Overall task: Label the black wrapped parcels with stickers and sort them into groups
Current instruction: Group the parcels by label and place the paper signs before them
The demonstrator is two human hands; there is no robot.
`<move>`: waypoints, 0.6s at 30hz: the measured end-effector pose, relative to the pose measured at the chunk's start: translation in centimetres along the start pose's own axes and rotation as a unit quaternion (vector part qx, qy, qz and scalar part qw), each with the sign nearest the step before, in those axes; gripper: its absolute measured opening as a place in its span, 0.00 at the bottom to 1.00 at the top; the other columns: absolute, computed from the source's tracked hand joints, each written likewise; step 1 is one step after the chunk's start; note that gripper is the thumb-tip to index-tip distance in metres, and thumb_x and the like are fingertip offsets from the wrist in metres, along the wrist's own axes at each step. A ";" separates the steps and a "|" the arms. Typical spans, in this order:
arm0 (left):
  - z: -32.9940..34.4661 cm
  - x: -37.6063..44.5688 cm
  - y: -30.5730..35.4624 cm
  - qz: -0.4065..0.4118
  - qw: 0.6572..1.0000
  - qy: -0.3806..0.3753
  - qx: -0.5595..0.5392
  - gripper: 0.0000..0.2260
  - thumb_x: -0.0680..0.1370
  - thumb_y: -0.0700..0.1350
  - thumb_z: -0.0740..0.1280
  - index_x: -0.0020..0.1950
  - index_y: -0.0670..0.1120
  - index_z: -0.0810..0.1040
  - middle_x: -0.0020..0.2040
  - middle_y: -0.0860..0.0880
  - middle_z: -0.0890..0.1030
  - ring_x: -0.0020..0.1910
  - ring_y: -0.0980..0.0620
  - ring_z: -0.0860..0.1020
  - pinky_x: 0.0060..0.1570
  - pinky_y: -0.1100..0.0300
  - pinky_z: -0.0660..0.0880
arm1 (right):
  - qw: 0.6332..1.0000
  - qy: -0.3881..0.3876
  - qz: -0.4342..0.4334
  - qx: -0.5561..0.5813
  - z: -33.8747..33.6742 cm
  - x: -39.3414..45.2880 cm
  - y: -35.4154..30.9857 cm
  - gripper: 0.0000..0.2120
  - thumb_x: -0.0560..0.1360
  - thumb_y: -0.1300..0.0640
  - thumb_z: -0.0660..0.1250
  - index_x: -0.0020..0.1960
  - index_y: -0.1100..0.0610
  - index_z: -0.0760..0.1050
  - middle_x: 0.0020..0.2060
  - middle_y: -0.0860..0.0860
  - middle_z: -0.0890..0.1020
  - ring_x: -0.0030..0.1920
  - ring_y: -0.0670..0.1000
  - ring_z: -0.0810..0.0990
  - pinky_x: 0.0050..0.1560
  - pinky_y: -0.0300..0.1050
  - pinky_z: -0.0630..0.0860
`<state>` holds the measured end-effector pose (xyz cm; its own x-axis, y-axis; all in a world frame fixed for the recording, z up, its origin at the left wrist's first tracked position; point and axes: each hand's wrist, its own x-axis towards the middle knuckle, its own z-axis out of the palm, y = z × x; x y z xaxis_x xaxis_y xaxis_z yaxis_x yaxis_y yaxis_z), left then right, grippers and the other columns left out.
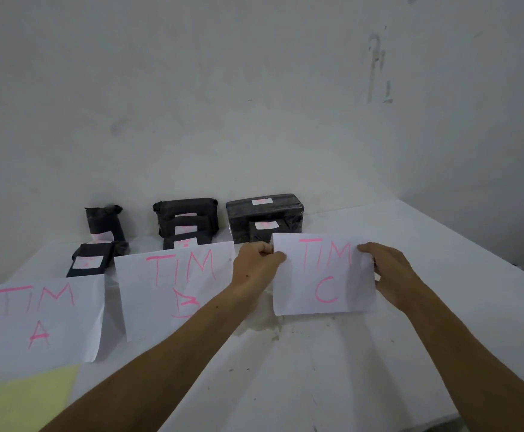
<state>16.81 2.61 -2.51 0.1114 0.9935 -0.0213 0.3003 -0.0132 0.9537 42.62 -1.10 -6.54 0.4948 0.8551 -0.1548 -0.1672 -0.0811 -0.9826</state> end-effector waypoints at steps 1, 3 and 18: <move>0.0 -0.1 -0.1 0.005 1.000 -0.005 0.013 0.05 0.78 0.43 0.71 0.50 0.41 0.82 0.45 0.50 0.83 0.44 0.51 0.81 0.39 0.62 0.75 | 1.000 -0.003 -0.007 -0.009 0.1 0.1 0.1 0.13 0.78 0.55 0.70 0.59 0.61 0.81 0.59 0.60 0.81 0.56 0.57 0.77 0.55 0.55 0.76; 0.0 -0.2 -0.2 0.002 0.999 -0.011 0.044 0.02 0.78 0.42 0.72 0.47 0.44 0.80 0.44 0.52 0.82 0.41 0.54 0.80 0.36 0.65 0.74 | 1.000 -0.008 -0.003 -0.023 0.1 0.1 0.4 0.16 0.78 0.50 0.71 0.61 0.58 0.81 0.61 0.58 0.81 0.61 0.57 0.78 0.61 0.59 0.76; -0.1 -0.4 -1.1 0.006 0.981 -0.009 0.196 0.36 0.81 0.44 0.67 0.80 0.40 0.46 0.48 0.52 0.72 0.41 0.55 0.73 0.39 0.63 0.72 | 0.994 -0.007 -0.016 -0.104 2.1 -1.0 0.2 0.16 0.77 0.40 0.70 0.54 0.52 0.82 0.57 0.54 0.82 0.60 0.59 0.79 0.66 0.66 0.74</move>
<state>16.32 2.26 -3.49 0.1320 0.9911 -0.0195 0.6393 -0.0700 0.7658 40.29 -0.85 -6.40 0.4845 0.8660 -0.1239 0.0280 -0.1569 -0.9872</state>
